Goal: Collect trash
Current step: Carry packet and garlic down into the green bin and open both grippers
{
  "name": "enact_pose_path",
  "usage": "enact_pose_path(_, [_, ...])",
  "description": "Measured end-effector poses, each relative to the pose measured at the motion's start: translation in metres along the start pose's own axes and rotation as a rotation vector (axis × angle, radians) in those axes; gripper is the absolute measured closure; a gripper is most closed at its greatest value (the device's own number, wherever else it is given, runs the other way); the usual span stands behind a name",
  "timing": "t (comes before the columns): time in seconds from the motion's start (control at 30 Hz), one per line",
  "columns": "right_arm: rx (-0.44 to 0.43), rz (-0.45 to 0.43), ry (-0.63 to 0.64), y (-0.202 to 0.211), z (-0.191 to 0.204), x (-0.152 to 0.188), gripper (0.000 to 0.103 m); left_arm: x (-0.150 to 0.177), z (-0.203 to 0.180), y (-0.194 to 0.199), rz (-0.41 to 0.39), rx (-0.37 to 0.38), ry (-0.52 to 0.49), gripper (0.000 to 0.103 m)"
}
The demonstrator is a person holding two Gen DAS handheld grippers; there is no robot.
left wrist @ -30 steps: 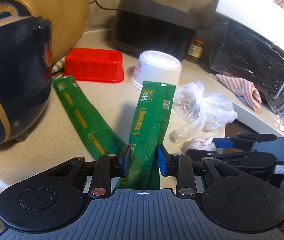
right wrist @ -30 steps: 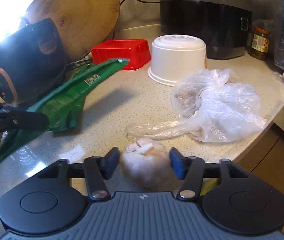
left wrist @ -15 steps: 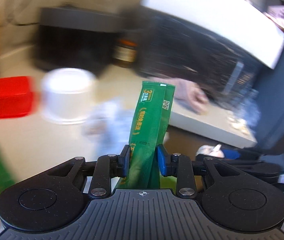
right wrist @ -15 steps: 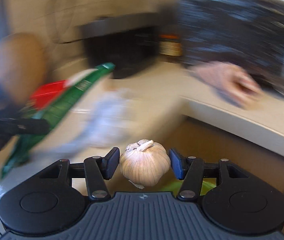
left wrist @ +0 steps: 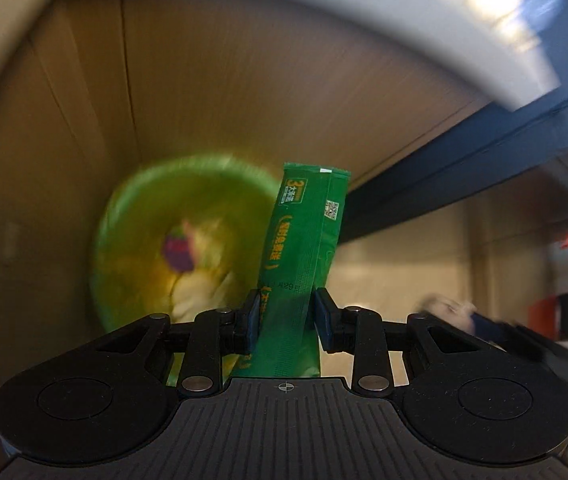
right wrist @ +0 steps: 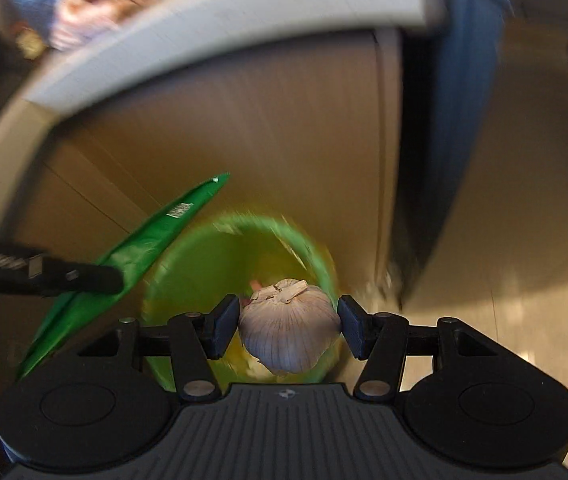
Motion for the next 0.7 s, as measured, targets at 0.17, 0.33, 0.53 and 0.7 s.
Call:
enact_pose_path(0.17, [0.009,0.088,-0.049,-0.03,-0.014,0.027,0.049,-0.005,0.025,-0.044,0.026,-0.032,0.104,0.068])
enact_pose_path(0.33, [-0.018,0.156,-0.047,-0.056,-0.014,0.033,0.049,-0.021,0.037,-0.033,-0.038,-0.031,0.151,0.067])
enact_pose_path(0.53, [-0.087,0.299,0.069,-0.124,0.015,0.033,0.049,-0.035,0.04,0.019,-0.182,0.01,0.203,0.068])
enact_pose_path(0.7, [-0.109,0.479,0.177,-0.22,0.052,0.056,0.049,-0.021,0.022,0.058,-0.234,0.04,0.071,0.068])
Point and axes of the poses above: each gripper's, at about its wrist camera, not at the fingertips, and y roughly against the way its jaws point, z to its left, x to its underside, the point moved 10 cm from there along -y, roughly the way its jaws point, and after that the axes turned 1 degree about -x, right-handed, at the moved point
